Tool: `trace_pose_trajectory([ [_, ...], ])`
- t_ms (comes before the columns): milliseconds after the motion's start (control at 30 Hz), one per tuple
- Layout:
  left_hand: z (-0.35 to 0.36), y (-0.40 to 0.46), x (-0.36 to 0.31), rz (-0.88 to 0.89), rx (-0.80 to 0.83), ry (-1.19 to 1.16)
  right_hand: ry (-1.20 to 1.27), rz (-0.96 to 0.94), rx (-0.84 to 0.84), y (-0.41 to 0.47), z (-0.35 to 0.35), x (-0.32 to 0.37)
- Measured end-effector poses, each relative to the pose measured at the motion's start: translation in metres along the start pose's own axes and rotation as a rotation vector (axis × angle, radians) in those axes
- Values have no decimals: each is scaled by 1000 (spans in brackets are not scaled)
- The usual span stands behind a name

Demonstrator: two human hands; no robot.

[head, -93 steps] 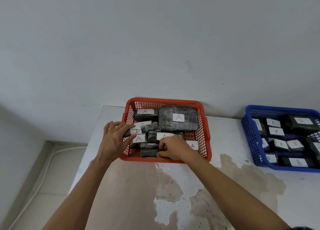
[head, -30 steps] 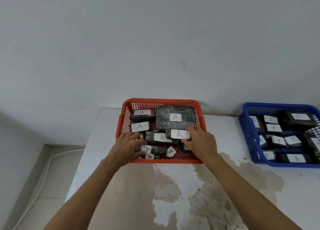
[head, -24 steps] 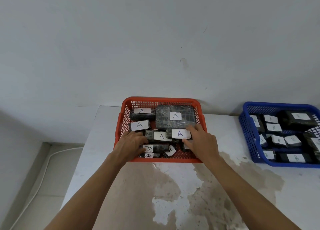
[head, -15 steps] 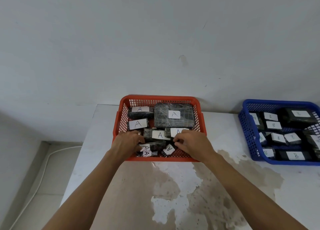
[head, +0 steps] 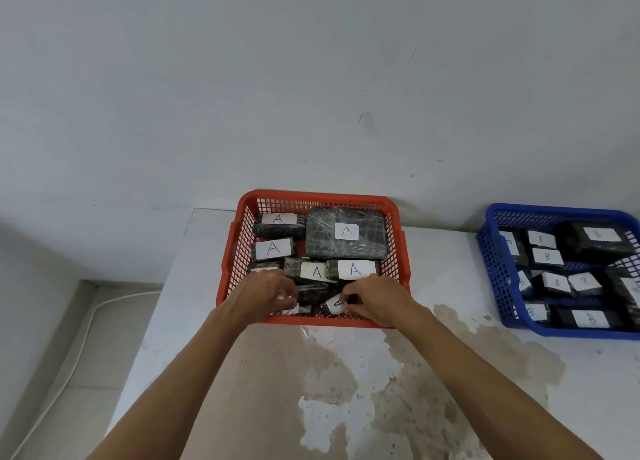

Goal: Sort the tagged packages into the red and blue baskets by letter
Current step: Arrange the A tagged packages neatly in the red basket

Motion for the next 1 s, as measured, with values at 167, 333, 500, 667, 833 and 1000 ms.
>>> trace_pose_trajectory([
  [167,5,2,3,-31,41,-29,20,8,53,2,0,1],
  [333,3,2,9,-27,83,-93,-69,48,97,15,4,4],
  [500,2,3,9,-22,127,-64,-12,74,75,13,3,-2],
  [667,1,8,3,43,156,69,281,76,120,-4,-8,-12],
  [833,4,17,-3,139,157,179,532,109,68,-19,-20,-21],
  [1000,8,26,-5,188,179,258,706,116,63,-25,-29,-26],
])
Point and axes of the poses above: each hand's wrist, its own y-axis towards the middle knuckle, its own z-axis out of the palm, x = y × z, the point moved 1 cm from there along y, towards the middle knuckle, and after that the axes turned 1 degree about x, right-handed, at the moved point
